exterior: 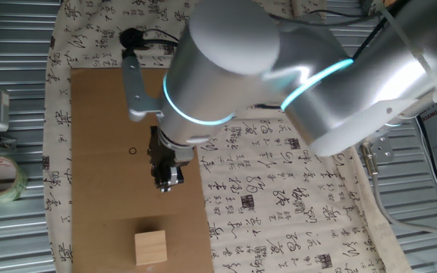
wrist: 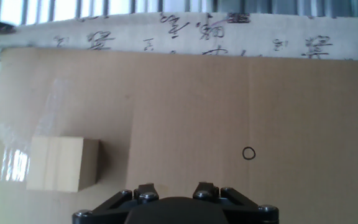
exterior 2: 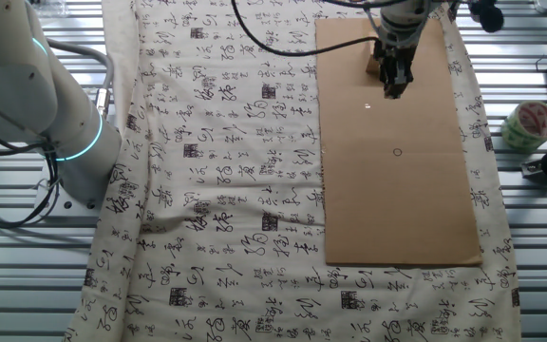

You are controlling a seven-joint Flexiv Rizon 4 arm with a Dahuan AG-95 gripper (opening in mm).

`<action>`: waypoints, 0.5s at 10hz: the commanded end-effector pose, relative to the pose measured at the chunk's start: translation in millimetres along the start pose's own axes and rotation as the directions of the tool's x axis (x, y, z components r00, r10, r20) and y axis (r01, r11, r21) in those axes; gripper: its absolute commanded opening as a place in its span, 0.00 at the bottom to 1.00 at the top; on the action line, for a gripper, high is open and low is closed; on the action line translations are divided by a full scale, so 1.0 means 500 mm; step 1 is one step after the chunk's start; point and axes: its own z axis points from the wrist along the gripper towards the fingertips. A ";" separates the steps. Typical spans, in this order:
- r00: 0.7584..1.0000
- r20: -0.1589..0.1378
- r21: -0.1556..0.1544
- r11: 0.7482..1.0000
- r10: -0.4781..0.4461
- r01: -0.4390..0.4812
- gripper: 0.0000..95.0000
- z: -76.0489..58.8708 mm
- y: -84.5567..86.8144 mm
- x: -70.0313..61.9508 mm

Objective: Grab the block and place it at the designated location

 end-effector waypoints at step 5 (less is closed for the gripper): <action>0.999 -0.031 0.004 0.999 -0.043 0.043 0.40 0.004 0.001 0.000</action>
